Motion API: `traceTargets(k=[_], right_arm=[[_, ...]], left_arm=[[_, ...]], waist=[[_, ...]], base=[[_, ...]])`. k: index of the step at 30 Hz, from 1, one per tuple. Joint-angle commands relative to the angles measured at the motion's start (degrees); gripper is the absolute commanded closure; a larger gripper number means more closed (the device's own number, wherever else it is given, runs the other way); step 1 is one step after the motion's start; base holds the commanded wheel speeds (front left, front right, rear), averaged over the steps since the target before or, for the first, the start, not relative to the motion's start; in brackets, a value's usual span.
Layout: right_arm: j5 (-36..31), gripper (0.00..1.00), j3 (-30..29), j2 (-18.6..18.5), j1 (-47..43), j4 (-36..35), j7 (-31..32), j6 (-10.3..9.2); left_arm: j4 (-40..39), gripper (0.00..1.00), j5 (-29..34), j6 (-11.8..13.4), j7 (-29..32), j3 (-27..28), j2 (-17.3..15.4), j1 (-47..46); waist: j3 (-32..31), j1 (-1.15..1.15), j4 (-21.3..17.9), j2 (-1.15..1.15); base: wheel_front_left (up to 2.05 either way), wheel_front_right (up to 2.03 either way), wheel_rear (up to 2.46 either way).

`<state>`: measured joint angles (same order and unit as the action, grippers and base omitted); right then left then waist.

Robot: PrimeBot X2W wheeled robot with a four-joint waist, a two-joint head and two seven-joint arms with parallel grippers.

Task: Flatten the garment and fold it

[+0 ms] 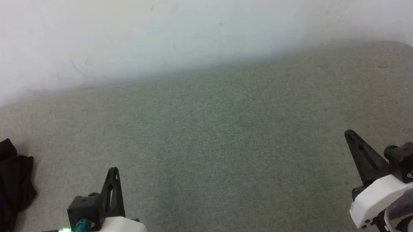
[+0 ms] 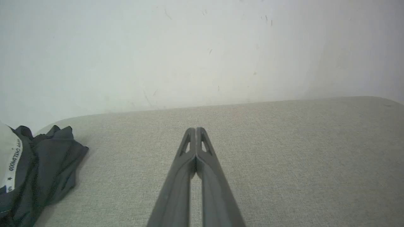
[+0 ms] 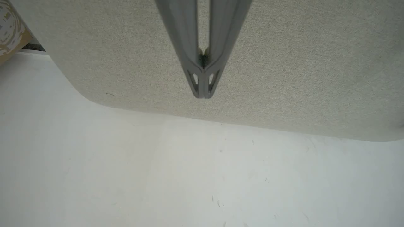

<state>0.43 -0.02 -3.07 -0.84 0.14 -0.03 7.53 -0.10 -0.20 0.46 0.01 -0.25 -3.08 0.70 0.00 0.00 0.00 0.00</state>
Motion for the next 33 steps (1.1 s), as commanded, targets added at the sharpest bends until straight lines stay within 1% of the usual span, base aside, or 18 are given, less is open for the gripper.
traceTargets(k=[1, 33], right_arm=[[-0.43, 1.0, 0.02, 0.19, 0.84, -0.14, 0.03, -0.04], [-0.43, 1.0, 0.02, 0.19, 0.84, -0.14, 0.03, -0.04]], left_arm=[[0.1, 1.0, 0.2, -0.46, -0.01, 0.25, 0.21, -0.7], [0.1, 1.0, 0.2, -0.46, -0.01, 0.25, 0.21, -0.7]], waist=[[0.0, 0.0, 0.0, 0.0], [0.0, 0.0, 0.0, 0.0]], base=[[0.0, 0.0, 0.0], [0.0, 0.0, 0.0]])
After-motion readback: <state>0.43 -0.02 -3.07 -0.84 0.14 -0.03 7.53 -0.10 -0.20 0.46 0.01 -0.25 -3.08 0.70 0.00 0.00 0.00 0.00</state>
